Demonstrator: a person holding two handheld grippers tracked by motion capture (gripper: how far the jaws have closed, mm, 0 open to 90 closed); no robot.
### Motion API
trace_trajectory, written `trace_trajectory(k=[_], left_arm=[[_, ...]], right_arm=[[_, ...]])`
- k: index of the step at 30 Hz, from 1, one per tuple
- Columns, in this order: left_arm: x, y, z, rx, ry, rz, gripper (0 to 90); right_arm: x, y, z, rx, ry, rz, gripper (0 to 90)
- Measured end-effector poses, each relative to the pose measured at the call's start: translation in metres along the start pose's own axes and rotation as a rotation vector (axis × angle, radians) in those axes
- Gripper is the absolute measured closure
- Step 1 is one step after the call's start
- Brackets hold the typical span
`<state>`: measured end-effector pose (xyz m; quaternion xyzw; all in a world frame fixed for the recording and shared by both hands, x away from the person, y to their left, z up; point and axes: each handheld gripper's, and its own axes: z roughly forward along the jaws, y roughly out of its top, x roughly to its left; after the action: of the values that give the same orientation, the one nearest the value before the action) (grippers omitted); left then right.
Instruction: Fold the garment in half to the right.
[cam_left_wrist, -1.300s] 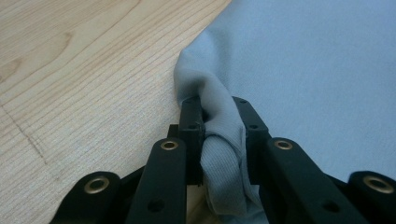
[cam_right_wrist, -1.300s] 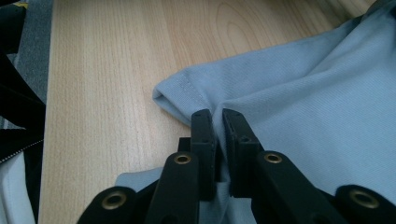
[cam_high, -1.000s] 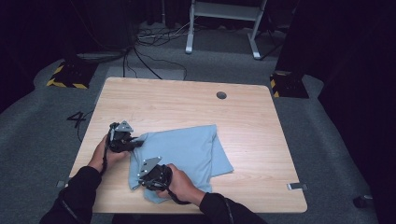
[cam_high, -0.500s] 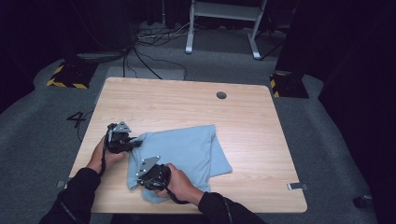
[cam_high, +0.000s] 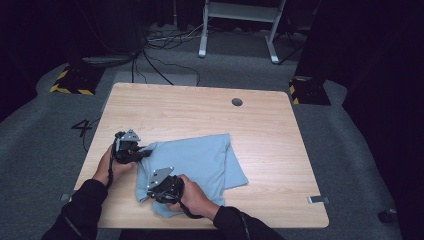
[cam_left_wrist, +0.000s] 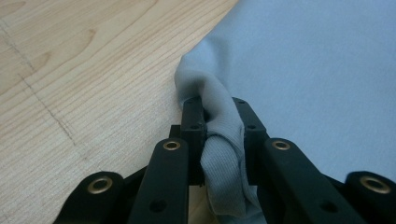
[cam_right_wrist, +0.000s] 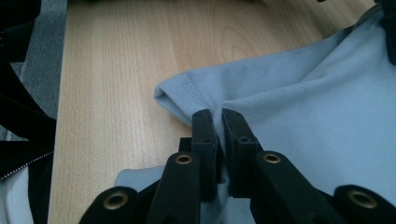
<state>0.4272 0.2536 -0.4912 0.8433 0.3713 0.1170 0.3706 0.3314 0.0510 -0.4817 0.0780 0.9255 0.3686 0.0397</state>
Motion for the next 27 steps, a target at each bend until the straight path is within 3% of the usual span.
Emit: trace_trajectory(k=[8,21,27], left_arm=[[-0.005,0.006,-0.001,-0.027,0.003,0.001,77.9],[-0.022,0.033,0.006,-0.073,-0.002,0.052,78.0],[-0.027,0.041,0.009,-0.093,-0.01,0.052,78.0]], right_arm=[[-0.001,-0.001,-0.014,-0.027,-0.028,-0.006,84.8],[-0.007,-0.008,-0.04,-0.051,-0.058,0.005,84.9],[-0.01,-0.013,-0.051,-0.06,-0.069,0.018,84.9]])
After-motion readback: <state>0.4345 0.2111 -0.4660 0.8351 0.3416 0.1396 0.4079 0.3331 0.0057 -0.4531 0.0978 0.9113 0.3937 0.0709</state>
